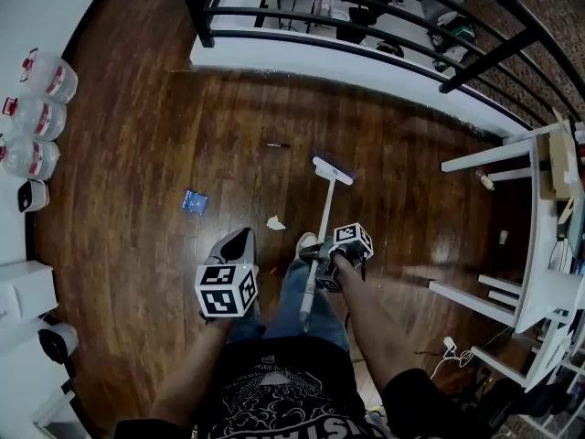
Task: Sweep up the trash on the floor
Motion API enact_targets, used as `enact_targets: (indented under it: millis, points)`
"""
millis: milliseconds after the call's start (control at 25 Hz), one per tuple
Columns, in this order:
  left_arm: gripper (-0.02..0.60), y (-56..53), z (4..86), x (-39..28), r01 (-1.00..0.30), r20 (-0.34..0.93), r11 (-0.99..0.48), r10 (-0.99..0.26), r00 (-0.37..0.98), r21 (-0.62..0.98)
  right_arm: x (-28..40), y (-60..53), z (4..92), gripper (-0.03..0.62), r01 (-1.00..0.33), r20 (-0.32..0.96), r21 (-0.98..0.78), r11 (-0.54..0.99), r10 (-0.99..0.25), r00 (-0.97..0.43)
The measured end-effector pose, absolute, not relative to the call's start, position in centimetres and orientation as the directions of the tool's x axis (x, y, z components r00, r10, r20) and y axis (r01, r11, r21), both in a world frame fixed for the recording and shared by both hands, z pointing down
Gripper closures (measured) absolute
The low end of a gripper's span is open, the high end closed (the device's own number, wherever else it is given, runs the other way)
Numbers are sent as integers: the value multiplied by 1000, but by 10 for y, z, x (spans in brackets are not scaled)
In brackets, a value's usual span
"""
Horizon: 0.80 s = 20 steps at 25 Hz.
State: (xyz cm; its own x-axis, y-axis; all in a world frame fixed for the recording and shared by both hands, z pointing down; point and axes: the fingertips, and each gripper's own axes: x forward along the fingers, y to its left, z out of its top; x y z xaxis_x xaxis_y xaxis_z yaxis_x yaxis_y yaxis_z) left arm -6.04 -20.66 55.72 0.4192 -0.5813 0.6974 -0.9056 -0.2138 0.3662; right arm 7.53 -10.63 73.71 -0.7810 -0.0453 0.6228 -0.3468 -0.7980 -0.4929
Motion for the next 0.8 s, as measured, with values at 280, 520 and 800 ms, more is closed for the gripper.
enact_targets:
  millis: [280,520,800]
  points:
    - [577,-174,563,-116,-891,677,-229,-584,448,392,2,-58,735,592,-344,617,-495,-798,-44,-786]
    - [577,-148,565,-151,-875,663,-245,-576,478,417,-54,-11,730,594,-342,608,-493,-800,-36,-793]
    - [577,-131,570,-176,-872,663,-197,-581,472,447,-97,32,713,592,-331,574,-503,-799,-22,-819]
